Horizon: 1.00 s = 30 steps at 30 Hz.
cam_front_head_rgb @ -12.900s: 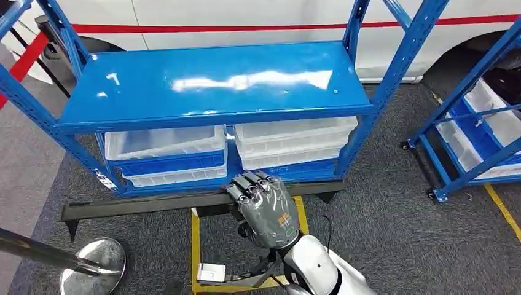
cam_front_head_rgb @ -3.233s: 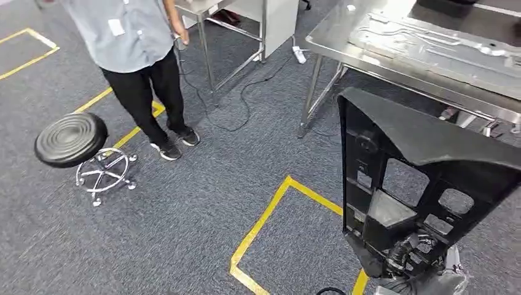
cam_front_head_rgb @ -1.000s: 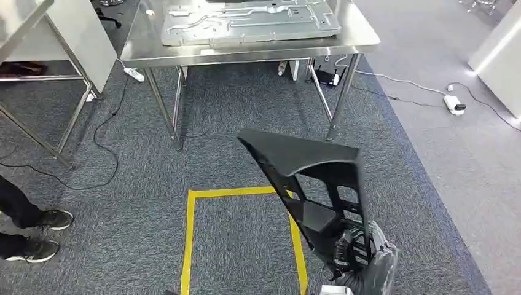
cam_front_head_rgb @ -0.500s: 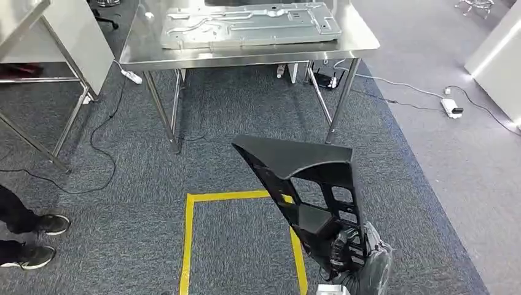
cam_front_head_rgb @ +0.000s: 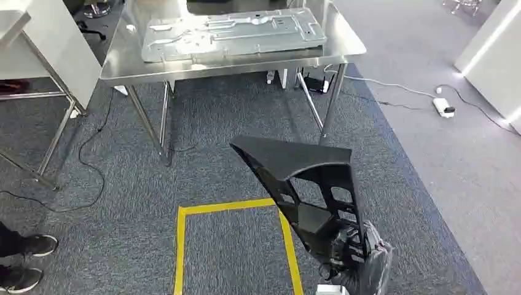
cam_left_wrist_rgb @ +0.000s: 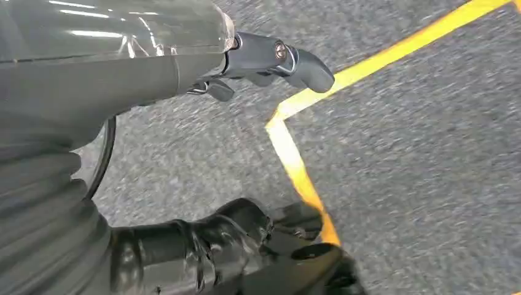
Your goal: Take the parts from the cabinet and place them on the table.
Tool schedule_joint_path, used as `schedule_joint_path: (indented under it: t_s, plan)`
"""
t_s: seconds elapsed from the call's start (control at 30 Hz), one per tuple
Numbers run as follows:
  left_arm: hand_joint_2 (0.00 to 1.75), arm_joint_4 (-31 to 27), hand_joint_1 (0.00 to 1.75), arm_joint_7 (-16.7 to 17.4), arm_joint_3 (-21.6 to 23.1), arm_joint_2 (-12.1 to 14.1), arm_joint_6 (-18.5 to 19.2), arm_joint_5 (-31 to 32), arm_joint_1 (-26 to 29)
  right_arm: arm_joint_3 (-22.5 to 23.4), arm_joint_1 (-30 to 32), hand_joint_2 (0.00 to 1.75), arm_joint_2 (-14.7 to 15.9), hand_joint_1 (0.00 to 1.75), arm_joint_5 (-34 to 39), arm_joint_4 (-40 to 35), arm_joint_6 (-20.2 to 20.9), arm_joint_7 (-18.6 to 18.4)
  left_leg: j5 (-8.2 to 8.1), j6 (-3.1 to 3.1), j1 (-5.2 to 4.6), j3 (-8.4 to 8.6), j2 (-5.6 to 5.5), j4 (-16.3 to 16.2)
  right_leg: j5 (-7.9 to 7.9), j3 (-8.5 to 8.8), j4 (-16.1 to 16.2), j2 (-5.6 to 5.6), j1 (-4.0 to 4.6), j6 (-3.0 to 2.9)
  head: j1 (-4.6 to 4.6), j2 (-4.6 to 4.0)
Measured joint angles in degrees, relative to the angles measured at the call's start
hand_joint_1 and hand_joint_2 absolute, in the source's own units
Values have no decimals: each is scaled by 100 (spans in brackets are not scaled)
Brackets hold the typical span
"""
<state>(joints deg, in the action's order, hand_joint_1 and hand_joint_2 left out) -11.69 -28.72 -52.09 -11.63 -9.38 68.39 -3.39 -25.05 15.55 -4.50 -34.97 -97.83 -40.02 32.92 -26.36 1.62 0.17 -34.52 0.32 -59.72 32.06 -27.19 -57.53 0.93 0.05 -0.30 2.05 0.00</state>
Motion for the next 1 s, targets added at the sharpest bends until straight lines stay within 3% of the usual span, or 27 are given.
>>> schedule_joint_path:
  t_s: [0.07, 0.13, 0.17, 0.23, 0.27, 0.3, 0.33, 0.37, 0.43, 0.47, 0.5, 0.53, 0.6, 0.63, 0.67, 0.7, 0.77, 0.8, 0.83, 0.87, 0.9, 0.97, 1.0]
  plan:
    - [175, 0, 0, -7, 0, 2, 0, 0, -1, -7, -1, 175, 0, 175, 11, 0, 0, 4, -41, 60, -3, 4, -1, 76, -21, 105, 3, -10, 7, 47, 0, 0]
    - [175, 0, 0, -13, 0, 7, 0, 0, 21, -9, -14, 175, 0, 175, 20, -4, -2, 15, -64, 110, 58, 204, -14, 172, 19, 86, -157, -28, -4, 82, 2, 0]
    - [175, 0, 0, -20, 0, 9, 0, 4, 14, -9, -35, 175, 0, 175, 20, -11, -2, 42, -88, 144, 65, 279, -10, 208, 70, -72, -470, -43, -9, 118, 46, 0]
    - [175, 0, 0, -20, 7, 7, 4, 17, -11, -9, -74, 175, 2, 175, 20, -11, -2, 66, -154, 156, 69, 348, -14, 222, 371, -667, -1311, -50, -57, 192, 55, 0]
    - [175, 0, 0, -20, 11, 7, 4, 20, -10, -9, -74, 175, 2, 175, 20, -11, -2, 68, -202, 150, 71, 387, -17, 222, 536, -936, -1623, -53, -80, 228, 50, 0]
    - [175, 0, 0, -22, 13, 7, 5, 24, -11, -9, -77, 175, 4, 175, 20, -11, -2, 66, -254, 137, 75, 443, -19, 222, 589, -1121, -1758, -59, -98, 257, 55, 0]
    - [175, 0, 0, -24, 13, 7, 7, 39, 2, -9, -89, 175, 9, 175, 13, -11, -2, 68, -319, 111, 85, 530, -22, 222, 476, -1195, -1655, -64, -112, 267, 50, 0]
    - [175, 0, 0, -24, 13, 7, 9, 50, 17, -9, -111, 175, 13, 175, 4, -11, -2, 72, -387, 84, 97, 634, -25, 222, 230, -1152, -1340, -68, -127, 276, 52, 0]
    - [175, 0, 0, -28, 15, 0, 20, 59, 5, -15, -148, 175, 18, 175, -7, -13, -2, 72, -529, 36, 125, 823, -22, 225, -523, -940, -439, -106, -140, 271, 55, 0]
    - [175, 0, 0, -26, 15, 0, 20, 63, 6, -22, -167, 175, 26, 175, -20, -9, -2, 76, -586, -3, 124, 867, -20, 214, -778, -960, -296, -133, -120, 238, 55, 0]
    - [175, 0, 0, -31, 17, 0, 20, 74, -15, -33, -203, 175, 33, 175, -22, -4, 0, 76, -615, -53, 114, 863, -35, 233, -610, -960, -264, -154, -51, 163, 57, 0]
    - [175, 0, 0, -28, 20, 2, 22, 83, -40, -46, -217, 175, 39, 175, -33, -13, 0, 85, -645, -102, 117, 850, -27, 273, -696, -937, -290, -142, -43, 97, 41, 0]
    - [175, 0, 0, -31, 20, 2, 22, 105, -49, -61, -269, 175, 53, 175, -50, -18, -2, 92, -593, -165, 112, 970, -6, 238, -636, -867, -236, -97, -57, -5, 37, 0]
    - [175, 0, 0, -31, 22, 2, 22, 111, -49, -77, -293, 175, 52, 175, -63, -20, -2, 94, -606, -170, 129, 910, -10, 105, -630, -772, -175, -97, -77, -46, 39, 0]
    - [175, 0, 0, -33, 22, 2, 20, 114, -60, -83, -330, 175, 52, 175, -87, -20, 0, 103, -576, -169, 129, 771, -15, -230, -598, -699, -146, -95, -68, -99, 35, 0]
    - [175, 0, 0, -31, 24, 2, 20, 116, -63, -92, -375, 175, 52, 175, -103, -22, 0, 109, -644, -171, 129, 505, -15, -665, -565, -666, -142, -95, -62, -138, 31, 0]
    - [175, 0, 0, -31, 24, 2, 20, 120, -67, -111, -412, 175, 52, 175, -107, -22, 0, 109, -1079, -193, 117, -40, -14, -1382, -467, -576, -141, -88, -33, -178, 31, 0]
    - [175, 0, 0, -26, 26, 2, 20, 122, -54, -114, -420, 175, 52, 175, -116, -22, 0, 111, -1223, -199, 114, -210, -14, -1510, -411, -515, -141, -74, -13, -188, 28, 0]
    - [175, 0, 0, -24, 26, 2, 20, 127, -35, -116, -431, 175, 52, 175, -122, -22, 0, 114, -1220, -185, 112, -288, -14, -1445, -356, -442, -141, -49, 9, -191, 31, 0]
    - [175, 0, 0, -22, 26, 2, 20, 133, -24, -116, -443, 175, 52, 175, -135, -22, 0, 116, -1084, -150, 102, -288, -15, -1215, -298, -354, -141, -33, 30, -192, 31, 0]
    - [175, 0, 0, -17, 26, 2, 17, 140, -22, -118, -463, 175, 52, 175, -149, -22, 0, 120, -785, -99, 80, -227, -17, -832, -233, -256, -141, -24, 54, -188, 31, 0]
    - [175, 0, 0, -13, 26, 29, 18, 173, -2, -140, -499, 175, 52, 175, -186, -28, 0, 136, 159, 102, -12, -141, -39, -97, -106, -173, -138, -25, 59, -186, 42, 0]
    - [175, 0, 0, -2, 28, 48, 22, 181, -26, -153, -530, 175, 57, 175, -205, -28, 2, 140, -71, 99, -46, -189, -55, -120, -70, -115, -151, 16, 71, -135, 61, 0]
